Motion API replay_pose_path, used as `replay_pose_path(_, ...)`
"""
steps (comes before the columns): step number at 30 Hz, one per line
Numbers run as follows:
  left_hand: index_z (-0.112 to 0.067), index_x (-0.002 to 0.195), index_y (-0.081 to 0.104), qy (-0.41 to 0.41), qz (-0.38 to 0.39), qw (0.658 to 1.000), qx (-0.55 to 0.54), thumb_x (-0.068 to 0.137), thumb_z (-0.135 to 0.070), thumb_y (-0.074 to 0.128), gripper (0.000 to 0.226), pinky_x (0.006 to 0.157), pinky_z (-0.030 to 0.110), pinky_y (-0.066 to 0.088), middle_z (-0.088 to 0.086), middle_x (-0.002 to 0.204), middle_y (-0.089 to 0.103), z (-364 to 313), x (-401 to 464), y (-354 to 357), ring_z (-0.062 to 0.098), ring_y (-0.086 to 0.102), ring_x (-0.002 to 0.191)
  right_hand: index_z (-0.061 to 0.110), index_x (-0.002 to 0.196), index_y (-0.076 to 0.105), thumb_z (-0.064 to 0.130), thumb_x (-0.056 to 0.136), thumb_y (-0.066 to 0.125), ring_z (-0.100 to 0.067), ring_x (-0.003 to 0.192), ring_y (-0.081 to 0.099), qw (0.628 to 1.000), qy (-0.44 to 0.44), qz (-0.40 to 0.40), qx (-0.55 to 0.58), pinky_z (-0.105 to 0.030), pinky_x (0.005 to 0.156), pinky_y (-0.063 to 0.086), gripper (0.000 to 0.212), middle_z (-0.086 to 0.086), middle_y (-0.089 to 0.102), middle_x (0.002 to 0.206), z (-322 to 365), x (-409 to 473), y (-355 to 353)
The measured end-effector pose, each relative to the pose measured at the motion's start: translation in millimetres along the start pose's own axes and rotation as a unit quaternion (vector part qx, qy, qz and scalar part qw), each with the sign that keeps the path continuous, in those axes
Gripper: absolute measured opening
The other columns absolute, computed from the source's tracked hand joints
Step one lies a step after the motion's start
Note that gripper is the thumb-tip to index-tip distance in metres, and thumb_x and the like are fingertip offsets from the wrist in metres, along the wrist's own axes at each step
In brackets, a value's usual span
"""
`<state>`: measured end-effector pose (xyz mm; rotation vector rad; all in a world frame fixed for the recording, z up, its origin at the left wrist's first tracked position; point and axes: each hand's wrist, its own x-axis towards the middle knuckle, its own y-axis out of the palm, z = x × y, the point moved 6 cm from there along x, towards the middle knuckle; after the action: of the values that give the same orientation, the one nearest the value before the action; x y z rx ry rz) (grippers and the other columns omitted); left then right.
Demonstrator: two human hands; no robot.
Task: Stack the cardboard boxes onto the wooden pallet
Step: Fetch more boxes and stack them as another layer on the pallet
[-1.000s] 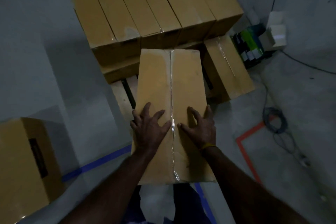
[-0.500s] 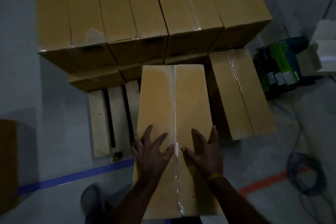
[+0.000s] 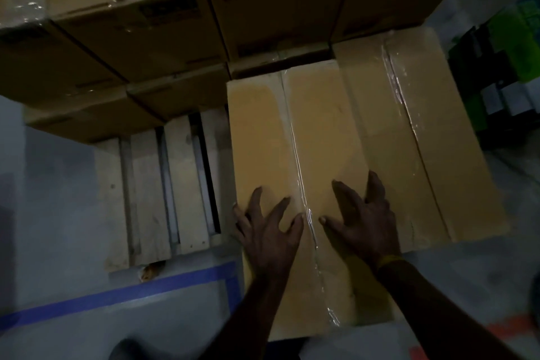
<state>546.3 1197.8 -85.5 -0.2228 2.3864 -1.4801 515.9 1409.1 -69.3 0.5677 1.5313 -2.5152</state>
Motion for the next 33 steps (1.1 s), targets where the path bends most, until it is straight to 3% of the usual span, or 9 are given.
replay_pose_path(5,-0.050,0.121,0.064,-0.010,0.001,1.000,0.006,0.079,-0.067,0.055,0.047,0.109,0.064,0.024,-0.007,0.158,0.029,-10,19,25,0.045,0.017,0.146,0.047,0.147,0.036,0.068,0.069,0.075,-0.041,0.142,0.026,1.000,-0.007,0.008,-0.010,-0.057,0.110,0.034,0.090,-0.003,-0.004,0.164,-18,38,11)
replay_pose_path(9,-0.047,0.124,0.063,-0.019,0.009,1.000,-0.007,0.081,-0.063,0.059,0.046,0.110,0.066,0.022,-0.006,0.160,0.025,-18,36,40,0.046,0.012,0.146,0.045,0.151,0.030,0.068,0.072,0.073,-0.042,0.145,0.015,0.999,-0.004,0.028,-0.045,-0.058,0.113,0.028,0.093,-0.007,-0.004,0.164,-21,69,13)
replay_pose_path(13,-0.048,0.138,0.050,-0.005,0.111,0.994,-0.013,0.086,-0.052,0.065,0.054,0.116,0.066,0.013,-0.009,0.165,0.006,-25,45,59,0.046,-0.006,0.148,0.041,0.157,0.006,0.063,0.085,0.063,-0.044,0.148,-0.002,0.982,-0.011,0.096,-0.161,-0.057,0.117,0.016,0.094,-0.010,-0.016,0.163,-17,84,26)
replay_pose_path(16,-0.047,0.140,0.047,0.029,0.153,0.988,-0.019,0.088,-0.043,0.067,0.056,0.117,0.063,0.011,-0.010,0.166,-0.002,-25,53,58,0.047,-0.011,0.148,0.038,0.157,-0.005,0.058,0.089,0.060,-0.050,0.147,-0.012,0.977,-0.014,0.126,-0.174,-0.061,0.118,0.009,0.097,-0.014,-0.026,0.161,-14,83,37)
replay_pose_path(20,-0.040,0.144,0.046,0.075,0.225,0.971,-0.011,0.089,-0.041,0.069,0.060,0.121,0.061,0.006,-0.005,0.167,-0.004,-16,67,42,0.044,-0.006,0.150,0.035,0.158,-0.001,0.056,0.091,0.059,-0.050,0.147,-0.006,0.973,-0.001,0.141,-0.180,-0.065,0.115,0.013,0.093,-0.014,-0.021,0.162,-1,76,36)
replay_pose_path(22,-0.040,0.148,0.041,0.075,0.253,0.964,-0.005,0.087,-0.044,0.070,0.068,0.120,0.059,0.014,-0.005,0.167,-0.004,-3,70,31,0.042,-0.003,0.150,0.035,0.158,0.006,0.053,0.092,0.059,-0.046,0.149,-0.002,0.979,-0.001,0.135,-0.156,-0.066,0.115,0.014,0.086,-0.010,-0.016,0.164,14,64,36)
replay_pose_path(25,-0.040,0.151,0.034,0.074,0.237,0.969,0.007,0.086,-0.048,0.071,0.076,0.116,0.062,0.023,0.000,0.167,-0.004,29,65,3,0.037,0.000,0.152,0.036,0.158,0.006,0.050,0.094,0.057,-0.038,0.151,-0.005,0.984,-0.016,0.129,-0.122,-0.064,0.116,0.012,0.083,-0.003,-0.015,0.165,49,37,41)
replay_pose_path(33,-0.036,0.158,0.014,0.027,0.124,0.991,0.041,0.092,-0.053,0.060,0.082,0.120,0.057,0.016,0.007,0.166,-0.011,165,9,-95,0.034,-0.007,0.152,0.033,0.159,0.001,0.055,0.096,0.049,-0.031,0.152,-0.008,0.980,-0.126,0.085,-0.130,-0.062,0.118,0.006,0.081,0.002,-0.018,0.165,167,-53,84)
